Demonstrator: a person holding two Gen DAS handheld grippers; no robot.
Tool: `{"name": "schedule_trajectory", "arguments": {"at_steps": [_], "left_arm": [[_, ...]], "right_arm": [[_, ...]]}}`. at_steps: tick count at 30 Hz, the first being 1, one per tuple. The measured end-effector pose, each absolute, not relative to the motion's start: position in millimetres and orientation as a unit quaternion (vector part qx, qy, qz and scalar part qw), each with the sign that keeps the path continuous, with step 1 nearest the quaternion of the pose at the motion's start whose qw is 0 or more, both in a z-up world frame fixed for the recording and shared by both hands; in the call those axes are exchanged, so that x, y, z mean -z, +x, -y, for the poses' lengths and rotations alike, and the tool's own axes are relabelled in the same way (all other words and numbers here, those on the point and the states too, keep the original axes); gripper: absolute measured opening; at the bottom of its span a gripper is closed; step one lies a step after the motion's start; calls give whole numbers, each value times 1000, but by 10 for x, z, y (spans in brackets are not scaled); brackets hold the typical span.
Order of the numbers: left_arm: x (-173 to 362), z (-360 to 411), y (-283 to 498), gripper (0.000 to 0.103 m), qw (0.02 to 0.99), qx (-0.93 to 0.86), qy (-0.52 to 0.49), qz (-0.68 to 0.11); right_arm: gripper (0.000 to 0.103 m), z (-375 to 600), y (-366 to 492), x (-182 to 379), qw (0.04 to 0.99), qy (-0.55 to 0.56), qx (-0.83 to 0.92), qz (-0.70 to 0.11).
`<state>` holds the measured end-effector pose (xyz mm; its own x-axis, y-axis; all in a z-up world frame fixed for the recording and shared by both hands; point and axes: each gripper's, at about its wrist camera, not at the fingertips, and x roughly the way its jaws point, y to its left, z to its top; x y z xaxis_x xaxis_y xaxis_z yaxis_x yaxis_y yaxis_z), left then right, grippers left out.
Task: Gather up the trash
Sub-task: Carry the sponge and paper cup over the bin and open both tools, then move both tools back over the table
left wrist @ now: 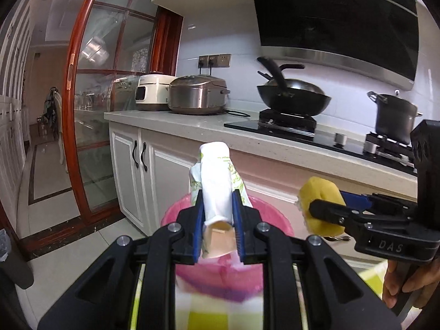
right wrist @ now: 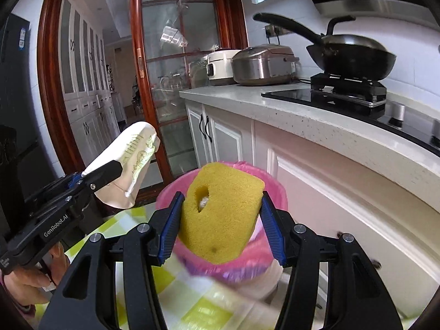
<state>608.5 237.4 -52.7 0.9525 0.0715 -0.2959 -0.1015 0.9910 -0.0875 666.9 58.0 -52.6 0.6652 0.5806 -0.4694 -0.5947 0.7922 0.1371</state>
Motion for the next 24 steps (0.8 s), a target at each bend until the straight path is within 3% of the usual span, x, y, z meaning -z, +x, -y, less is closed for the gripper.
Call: {"name": "schedule_trajectory", "arguments": {"at_steps": [5, 9, 13, 18, 21, 23, 24], "left_arm": [[759, -2393, 6416, 19, 987, -41, -35, -154], [1005, -2462, 6612, 21, 984, -48, -38, -169], [1140, -2534, 6664, 42, 982, -55, -46, -177], [1085, -2568, 6454, 46, 981, -71, -54, -173], [940, -2555, 6194, 54, 981, -73, -63, -167], [811, -2512, 5992, 74, 982, -73, -68, -163], [748, -2485, 5877, 79, 982, -71, -71, -160]], "right_arm": [[56, -711, 7056, 733, 906, -14, -337, -255], [63, -759, 7321, 1010, 899, 0, -341, -273], [75, -787, 7455, 1169, 896, 1, -341, -285], [75, -649, 7384, 1104, 900, 11, -334, -279], [75, -518, 7193, 908, 900, 17, -340, -273], [75, -424, 7006, 772, 900, 13, -344, -266], [75, -358, 6849, 663, 901, 10, -347, -261]]}}
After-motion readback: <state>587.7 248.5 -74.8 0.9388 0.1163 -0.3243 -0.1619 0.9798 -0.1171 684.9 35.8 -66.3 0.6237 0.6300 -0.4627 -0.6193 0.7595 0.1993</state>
